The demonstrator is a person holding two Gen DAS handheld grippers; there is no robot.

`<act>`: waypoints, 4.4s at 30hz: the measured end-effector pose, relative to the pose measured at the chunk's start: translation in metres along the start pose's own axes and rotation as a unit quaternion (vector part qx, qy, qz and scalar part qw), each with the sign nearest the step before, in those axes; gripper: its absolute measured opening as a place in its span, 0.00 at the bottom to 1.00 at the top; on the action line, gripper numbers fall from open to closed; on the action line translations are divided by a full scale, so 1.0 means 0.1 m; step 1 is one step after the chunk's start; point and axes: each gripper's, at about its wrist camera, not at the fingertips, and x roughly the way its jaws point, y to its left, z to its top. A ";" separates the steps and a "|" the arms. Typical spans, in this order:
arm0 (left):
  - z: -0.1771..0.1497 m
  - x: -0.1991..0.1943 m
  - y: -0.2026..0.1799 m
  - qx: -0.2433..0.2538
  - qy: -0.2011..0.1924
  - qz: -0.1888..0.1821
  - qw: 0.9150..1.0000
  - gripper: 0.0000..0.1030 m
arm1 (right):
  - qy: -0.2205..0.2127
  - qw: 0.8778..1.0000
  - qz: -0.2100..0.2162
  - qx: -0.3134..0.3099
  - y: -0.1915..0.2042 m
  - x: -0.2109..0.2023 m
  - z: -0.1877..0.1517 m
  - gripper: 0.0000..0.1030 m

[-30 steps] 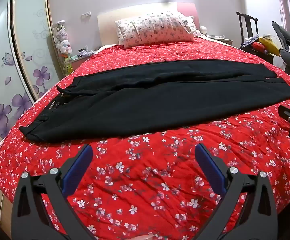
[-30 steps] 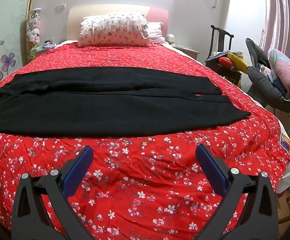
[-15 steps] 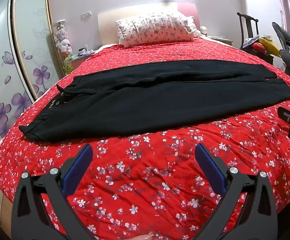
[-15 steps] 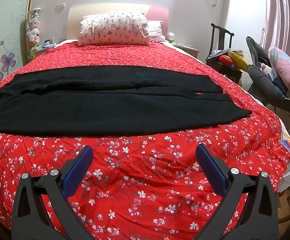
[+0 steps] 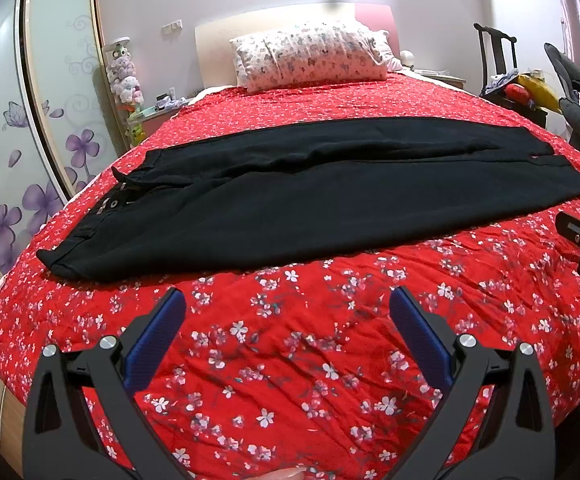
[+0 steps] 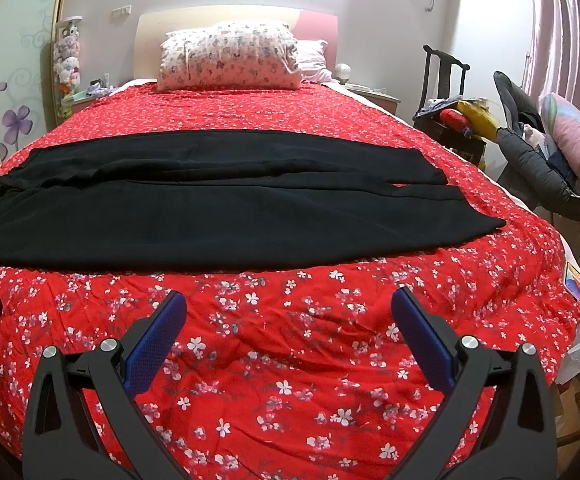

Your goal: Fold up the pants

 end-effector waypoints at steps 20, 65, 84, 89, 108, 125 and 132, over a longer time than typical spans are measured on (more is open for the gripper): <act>-0.03 0.03 0.01 -0.003 0.002 -0.002 1.000 0.98 | 0.003 1.000 0.001 -0.002 0.01 0.04 -0.04 0.99; -0.05 0.04 0.03 -0.007 0.004 -0.004 1.000 0.98 | 0.004 1.000 0.001 -0.002 0.01 0.05 -0.03 0.99; -0.06 0.04 0.05 -0.009 0.004 -0.005 1.000 0.98 | 0.005 1.000 0.002 -0.001 0.02 0.07 -0.06 0.99; -0.05 0.04 0.06 -0.010 0.004 -0.003 1.000 0.98 | 0.002 1.000 0.004 0.000 0.02 0.06 -0.07 0.99; 0.87 0.39 0.35 -0.176 -0.036 -0.030 0.983 0.98 | 0.029 0.989 0.116 0.083 -1.34 0.83 1.21 0.99; 0.69 1.22 0.48 -0.260 -0.002 -0.172 0.950 0.98 | 0.067 0.958 0.020 0.277 -2.83 3.19 2.16 0.71; 0.68 1.29 0.44 -0.253 0.001 -0.185 0.950 0.98 | 0.093 0.967 -0.064 0.227 -2.81 3.79 2.22 0.58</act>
